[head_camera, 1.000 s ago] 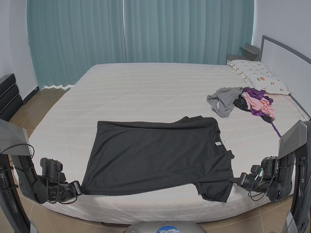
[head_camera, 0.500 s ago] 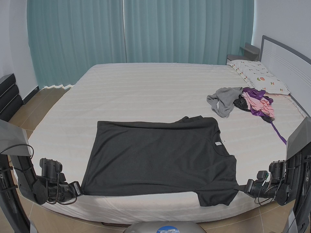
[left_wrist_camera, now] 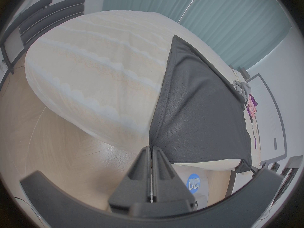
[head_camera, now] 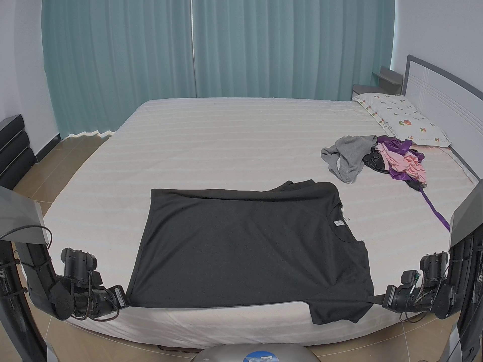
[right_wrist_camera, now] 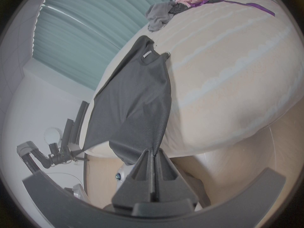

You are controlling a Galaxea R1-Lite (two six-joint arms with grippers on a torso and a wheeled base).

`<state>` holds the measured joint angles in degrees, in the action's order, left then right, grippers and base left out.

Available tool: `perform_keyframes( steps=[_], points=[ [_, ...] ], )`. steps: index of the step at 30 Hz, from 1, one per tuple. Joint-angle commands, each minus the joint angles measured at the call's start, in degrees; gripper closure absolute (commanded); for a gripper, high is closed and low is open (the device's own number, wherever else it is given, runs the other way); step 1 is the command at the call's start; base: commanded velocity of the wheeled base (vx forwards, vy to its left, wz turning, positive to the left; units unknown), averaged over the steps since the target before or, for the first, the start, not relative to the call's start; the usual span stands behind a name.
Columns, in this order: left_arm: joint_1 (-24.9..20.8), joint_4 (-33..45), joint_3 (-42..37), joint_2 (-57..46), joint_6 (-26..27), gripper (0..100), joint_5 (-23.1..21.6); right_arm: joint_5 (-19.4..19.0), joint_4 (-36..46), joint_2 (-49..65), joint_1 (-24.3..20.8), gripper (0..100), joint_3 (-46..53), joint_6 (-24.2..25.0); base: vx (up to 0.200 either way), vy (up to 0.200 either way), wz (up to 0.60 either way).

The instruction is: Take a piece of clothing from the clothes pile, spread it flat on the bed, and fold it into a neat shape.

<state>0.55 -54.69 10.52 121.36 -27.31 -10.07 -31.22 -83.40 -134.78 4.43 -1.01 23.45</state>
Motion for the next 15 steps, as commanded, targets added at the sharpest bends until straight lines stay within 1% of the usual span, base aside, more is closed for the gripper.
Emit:
perform_keyframes(
  steps=[1,3,4,7,10,15],
  points=[
    [0.1,-0.1,-0.9,-0.2,1.1,100,0.0,0.3,3.4,2.7,0.1,100,1.0,-2.8,0.0,0.0,0.0],
    [0.0,-0.2,-1.1,-0.2,1.4,100,0.0,0.2,6.5,4.1,0.8,100,1.0,-6.1,0.0,0.0,0.0],
    [0.0,-0.4,-1.2,-0.2,1.4,100,0.0,0.1,7.3,4.6,0.9,100,1.0,-6.7,0.0,0.0,0.0],
    [0.0,-0.7,-1.9,-0.2,1.7,100,0.0,0.2,9.7,6.4,1.0,100,1.0,-7.1,0.0,0.0,0.0],
    [0.0,-2.2,-3.8,-0.9,3.6,100,0.0,0.3,12.2,8.2,1.0,100,1.0,-7.9,0.0,0.0,0.0],
    [-0.1,-4.6,-5.3,-0.7,4.5,100,0.0,0.0,13.6,8.6,2.7,100,1.0,-10.8,0.0,0.0,0.0]
  ],
)
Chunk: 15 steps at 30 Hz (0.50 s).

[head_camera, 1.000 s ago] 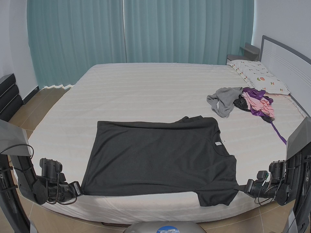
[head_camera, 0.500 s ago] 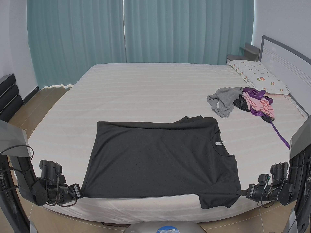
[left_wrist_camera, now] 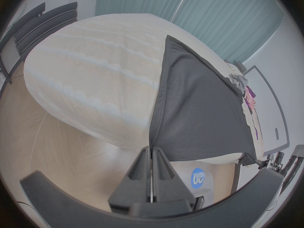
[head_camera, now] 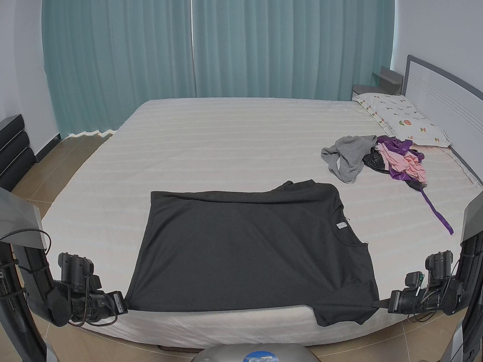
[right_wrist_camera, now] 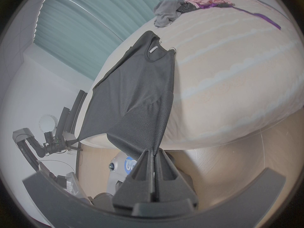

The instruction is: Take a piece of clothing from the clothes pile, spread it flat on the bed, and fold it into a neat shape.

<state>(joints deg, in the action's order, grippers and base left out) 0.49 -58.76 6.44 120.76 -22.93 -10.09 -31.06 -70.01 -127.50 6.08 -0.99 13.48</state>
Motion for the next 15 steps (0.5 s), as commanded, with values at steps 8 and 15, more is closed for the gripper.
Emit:
perform_keyframes(
  steps=[8,15],
  points=[
    [-0.7,-0.6,-3.3,-0.2,2.8,100,0.3,-0.2,4.9,3.8,1.9,100,1.0,-4.4,0.0,0.0,0.0],
    [-0.8,-0.6,-4.4,-0.3,4.5,100,0.3,-0.2,10.9,7.1,3.1,100,1.0,-9.8,0.0,0.0,0.0]
  ],
)
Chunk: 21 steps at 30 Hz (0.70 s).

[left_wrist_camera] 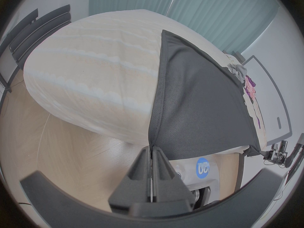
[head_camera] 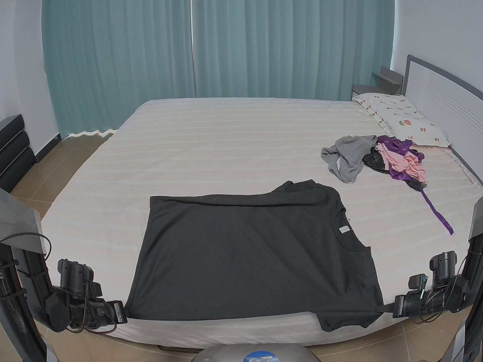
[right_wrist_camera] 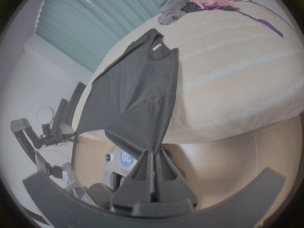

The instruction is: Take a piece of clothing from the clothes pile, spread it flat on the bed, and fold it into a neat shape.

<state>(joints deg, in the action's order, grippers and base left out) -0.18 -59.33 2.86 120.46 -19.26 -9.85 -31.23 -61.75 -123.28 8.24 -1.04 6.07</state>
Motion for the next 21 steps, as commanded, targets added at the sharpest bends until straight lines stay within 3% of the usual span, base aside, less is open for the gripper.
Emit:
perform_keyframes(
  steps=[1,21],
  points=[
    [-0.1,0.0,-1.0,0.0,1.2,100,-0.1,-0.1,3.6,3.4,1.3,100,1.0,-3.1,0.0,0.0,0.0],
    [-0.2,4.2,-2.9,-2.2,6.5,100,0.2,0.3,12.9,7.5,2.6,100,1.0,-9.1,0.0,0.0,0.0]
  ],
)
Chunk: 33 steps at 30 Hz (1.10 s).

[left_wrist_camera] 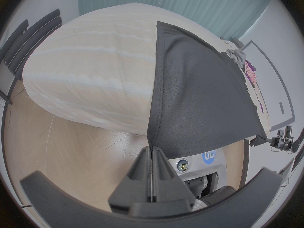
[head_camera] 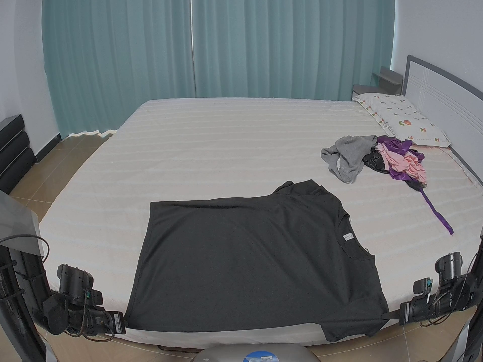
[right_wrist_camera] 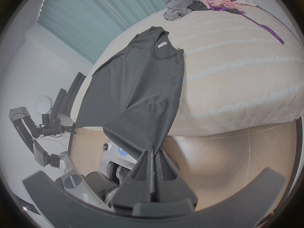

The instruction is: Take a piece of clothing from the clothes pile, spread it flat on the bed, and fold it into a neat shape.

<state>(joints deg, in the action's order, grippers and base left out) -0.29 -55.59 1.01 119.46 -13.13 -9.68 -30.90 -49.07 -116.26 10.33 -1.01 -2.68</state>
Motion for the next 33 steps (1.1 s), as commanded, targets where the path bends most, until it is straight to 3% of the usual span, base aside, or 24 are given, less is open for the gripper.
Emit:
perform_keyframes(
  steps=[1,20,33],
  points=[
    [-0.1,2.9,-1.0,-2.6,1.6,100,0.0,0.0,0.6,0.5,0.7,100,1.0,-0.7,0.0,0.0,0.0],
    [-0.1,11.9,-1.0,-7.6,6.5,100,0.0,0.0,12.4,8.1,1.0,100,1.0,-4.3,0.0,0.0,0.0],
    [-0.1,12.3,-0.2,-8.0,7.8,100,0.1,-0.4,12.5,10.6,1.0,100,0.8,-4.1,0.0,0.0,0.0]
  ],
)
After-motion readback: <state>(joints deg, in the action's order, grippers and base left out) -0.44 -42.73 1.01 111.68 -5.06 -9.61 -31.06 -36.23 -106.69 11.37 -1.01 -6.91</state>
